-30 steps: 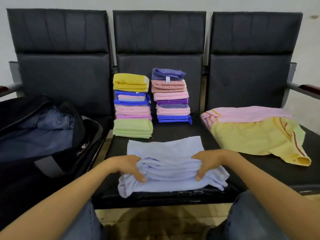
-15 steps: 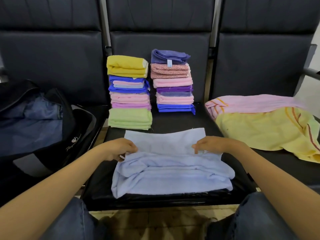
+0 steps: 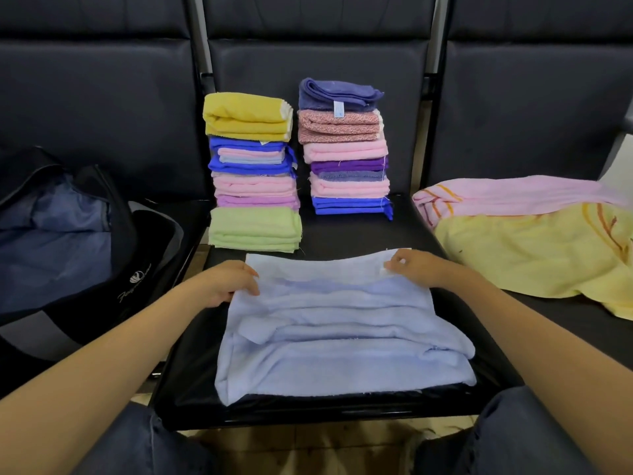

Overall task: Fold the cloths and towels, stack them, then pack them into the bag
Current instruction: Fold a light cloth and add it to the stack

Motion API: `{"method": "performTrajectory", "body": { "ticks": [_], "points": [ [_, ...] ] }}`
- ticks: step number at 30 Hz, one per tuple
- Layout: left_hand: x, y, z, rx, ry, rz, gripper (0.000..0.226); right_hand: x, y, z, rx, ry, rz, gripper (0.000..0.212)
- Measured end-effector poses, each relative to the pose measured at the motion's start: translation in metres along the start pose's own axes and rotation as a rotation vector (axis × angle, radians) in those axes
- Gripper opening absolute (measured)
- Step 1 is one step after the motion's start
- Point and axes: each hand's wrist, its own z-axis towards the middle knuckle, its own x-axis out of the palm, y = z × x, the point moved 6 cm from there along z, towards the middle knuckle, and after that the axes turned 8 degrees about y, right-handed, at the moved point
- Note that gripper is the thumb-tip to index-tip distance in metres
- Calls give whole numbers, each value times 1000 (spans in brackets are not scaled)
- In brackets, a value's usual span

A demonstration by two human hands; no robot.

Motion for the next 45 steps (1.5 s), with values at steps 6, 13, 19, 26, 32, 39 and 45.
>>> {"method": "performTrajectory", "body": {
  "ticks": [6, 13, 19, 26, 32, 39, 45],
  "points": [
    [-9, -8, 10, 131, -211, 268, 25, 11, -9, 13, 4, -39, -30, 20],
    [-6, -7, 21, 10, -17, -15, 27, 5, -12, 11, 24, 180, -34, 48],
    [-19, -8, 23, 154, -206, 227, 22, 17, -1, 9, -82, 233, -373, 81],
    [-19, -15, 20, 267, -330, 256, 20, 13, -10, 13, -110, 84, -443, 22],
    [-14, -14, 25, 226, -312, 303, 31, 12, -11, 9, -99, 101, -425, 41],
    [-15, -14, 24, 224, -317, 273, 27, 3, -14, 16, -109, -106, -397, 14],
    [-18, -3, 33, 191, -309, 137, 11, -3, -32, 10, -58, -106, 64, 35]
  ]
}}
